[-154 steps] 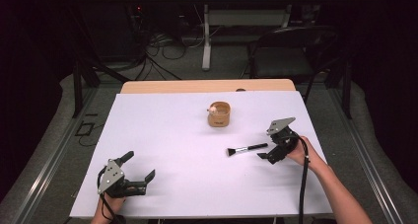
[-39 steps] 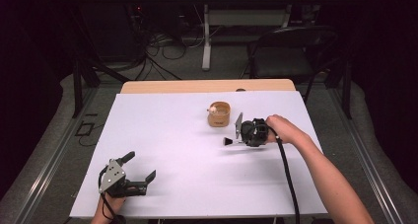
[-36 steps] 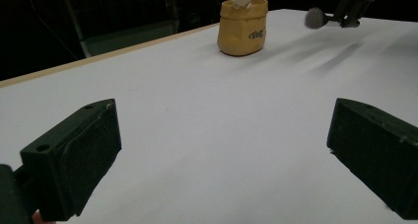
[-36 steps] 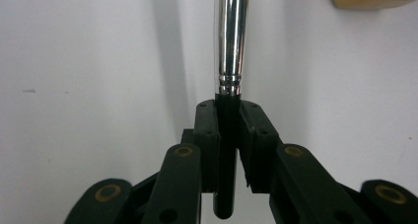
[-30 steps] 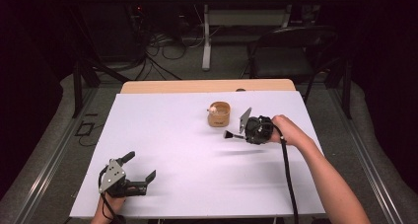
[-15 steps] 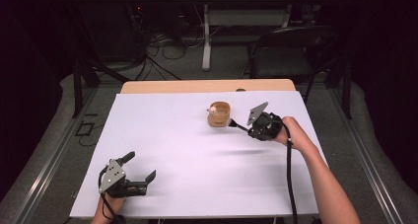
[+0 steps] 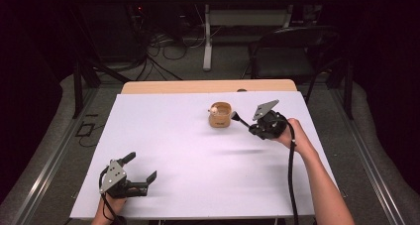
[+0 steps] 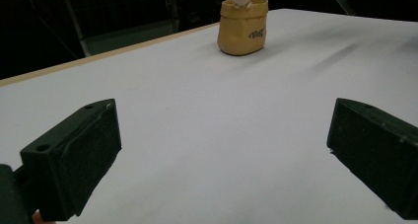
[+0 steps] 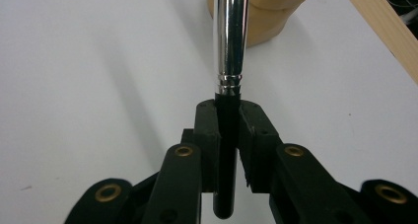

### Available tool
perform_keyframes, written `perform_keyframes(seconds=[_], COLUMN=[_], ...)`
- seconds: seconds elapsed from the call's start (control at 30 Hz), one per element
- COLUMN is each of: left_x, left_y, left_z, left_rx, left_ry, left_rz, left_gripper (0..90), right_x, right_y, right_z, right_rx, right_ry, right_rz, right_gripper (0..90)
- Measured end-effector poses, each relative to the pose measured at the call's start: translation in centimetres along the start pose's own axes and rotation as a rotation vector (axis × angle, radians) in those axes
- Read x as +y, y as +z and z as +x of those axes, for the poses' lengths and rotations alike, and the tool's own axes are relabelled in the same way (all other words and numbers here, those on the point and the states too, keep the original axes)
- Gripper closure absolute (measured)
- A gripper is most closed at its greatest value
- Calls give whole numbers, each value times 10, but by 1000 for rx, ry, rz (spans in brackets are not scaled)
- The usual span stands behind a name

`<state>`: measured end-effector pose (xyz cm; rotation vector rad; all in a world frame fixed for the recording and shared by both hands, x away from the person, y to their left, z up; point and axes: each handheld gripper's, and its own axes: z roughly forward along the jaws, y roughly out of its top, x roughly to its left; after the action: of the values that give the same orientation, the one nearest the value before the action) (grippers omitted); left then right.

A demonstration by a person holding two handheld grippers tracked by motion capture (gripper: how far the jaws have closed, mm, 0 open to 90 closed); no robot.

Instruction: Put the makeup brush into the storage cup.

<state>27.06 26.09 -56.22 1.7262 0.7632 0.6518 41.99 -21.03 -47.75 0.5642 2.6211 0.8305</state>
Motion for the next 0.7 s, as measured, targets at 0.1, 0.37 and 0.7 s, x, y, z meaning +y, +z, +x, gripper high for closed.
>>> perform_keyframes(seconds=[0.1,0.37,0.7], left_x=[0,0,1], left_y=[0,0,0], left_z=[0,0,-1], left_rx=[1,-1,-6], left_ry=[-1,3,7], left_rz=[0,1,-1], left_gripper=[0,0,0], right_x=[-3,-9,-11], right_y=[-1,2,7], right_z=[-1,-3,0], right_rx=[2,-2,-22], right_ry=[33,88,130], right_rz=[-35,-71,-129], right_gripper=[793,793,793])
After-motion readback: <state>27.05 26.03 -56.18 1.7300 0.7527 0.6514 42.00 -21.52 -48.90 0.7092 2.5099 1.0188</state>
